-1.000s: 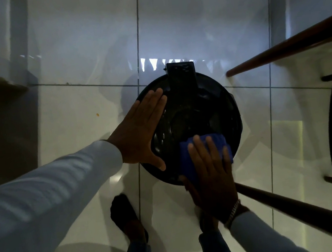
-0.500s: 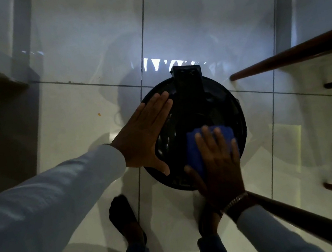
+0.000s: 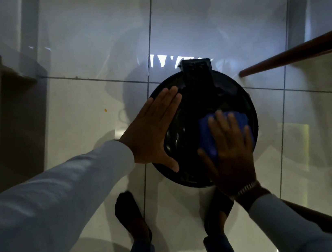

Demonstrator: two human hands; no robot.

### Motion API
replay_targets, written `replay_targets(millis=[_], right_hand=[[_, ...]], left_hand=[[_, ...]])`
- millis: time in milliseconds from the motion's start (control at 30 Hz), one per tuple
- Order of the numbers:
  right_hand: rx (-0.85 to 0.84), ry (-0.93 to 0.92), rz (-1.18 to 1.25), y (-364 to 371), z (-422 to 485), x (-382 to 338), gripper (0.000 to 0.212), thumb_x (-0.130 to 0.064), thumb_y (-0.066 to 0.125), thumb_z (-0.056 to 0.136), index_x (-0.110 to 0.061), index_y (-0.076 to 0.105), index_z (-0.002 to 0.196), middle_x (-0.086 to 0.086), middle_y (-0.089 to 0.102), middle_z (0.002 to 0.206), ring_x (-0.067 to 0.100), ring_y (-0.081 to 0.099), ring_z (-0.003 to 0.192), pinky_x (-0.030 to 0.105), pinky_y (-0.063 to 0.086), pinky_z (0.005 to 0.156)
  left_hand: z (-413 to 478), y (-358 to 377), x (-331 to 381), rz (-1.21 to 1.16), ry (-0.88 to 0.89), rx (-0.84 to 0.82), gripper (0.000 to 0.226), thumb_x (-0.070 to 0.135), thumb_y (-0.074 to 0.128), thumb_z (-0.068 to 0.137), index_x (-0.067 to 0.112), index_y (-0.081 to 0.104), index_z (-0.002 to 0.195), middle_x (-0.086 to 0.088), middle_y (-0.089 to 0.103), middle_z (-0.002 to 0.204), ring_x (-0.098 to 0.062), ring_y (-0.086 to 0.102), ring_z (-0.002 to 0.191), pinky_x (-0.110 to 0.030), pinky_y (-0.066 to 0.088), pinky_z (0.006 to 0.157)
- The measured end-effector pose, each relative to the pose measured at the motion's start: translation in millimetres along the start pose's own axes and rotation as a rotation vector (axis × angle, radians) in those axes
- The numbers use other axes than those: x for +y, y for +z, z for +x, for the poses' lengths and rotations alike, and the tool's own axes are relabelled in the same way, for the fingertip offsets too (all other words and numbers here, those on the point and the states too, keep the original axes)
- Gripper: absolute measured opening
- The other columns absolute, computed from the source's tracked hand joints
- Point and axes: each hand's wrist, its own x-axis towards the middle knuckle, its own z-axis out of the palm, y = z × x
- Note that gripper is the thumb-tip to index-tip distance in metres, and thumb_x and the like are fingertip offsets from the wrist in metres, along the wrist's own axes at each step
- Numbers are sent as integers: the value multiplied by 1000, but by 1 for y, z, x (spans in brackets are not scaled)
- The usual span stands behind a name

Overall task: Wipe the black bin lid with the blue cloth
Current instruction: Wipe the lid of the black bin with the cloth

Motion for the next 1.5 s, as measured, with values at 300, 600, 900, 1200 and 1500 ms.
replay_targets(millis=[300, 600, 900, 1200, 1500], right_hand=[[-51, -132, 355, -10, 16, -42, 72, -52, 42, 88, -15, 24, 148, 4, 20, 158, 22, 11, 148, 56, 9, 119], [61, 181, 522, -23, 47, 22, 50, -19, 36, 94, -9, 32, 143, 14, 27, 155, 28, 16, 146, 59, 18, 117], [257, 108, 364, 10, 43, 28, 46, -22, 34, 95, -6, 42, 138, 15, 40, 148, 30, 28, 141, 59, 27, 113], [226, 100, 306, 14, 42, 28, 51, -29, 35, 95, -10, 35, 142, 9, 29, 153, 29, 23, 144, 53, 20, 117], [199, 132, 277, 12, 44, 27, 53, -26, 39, 93, -15, 30, 145, 1, 21, 154, 24, 18, 145, 46, 15, 117]], left_hand=[[-1, 3, 0, -54, 23, 38, 148, 85, 65, 47, 21, -22, 148, 1, -21, 161, -17, -20, 149, -42, -2, 123], [-23, -7, 71, -287, -49, 207, 107, 45, 60, 73, 25, -9, 152, 2, -15, 163, -18, -16, 150, -52, 0, 121], [-10, 51, 73, 199, 27, 287, 64, 51, 47, 89, 26, 35, 147, -7, 32, 157, -33, 22, 147, -69, 18, 112], [1, 27, 64, -66, 35, 548, 43, 23, 43, 96, 5, 50, 135, -18, 44, 146, -40, 32, 141, -61, 23, 116], [-8, 48, 66, -30, -55, 486, 54, 34, 51, 91, 11, 46, 140, -17, 35, 153, -36, 22, 147, -60, 20, 117]])
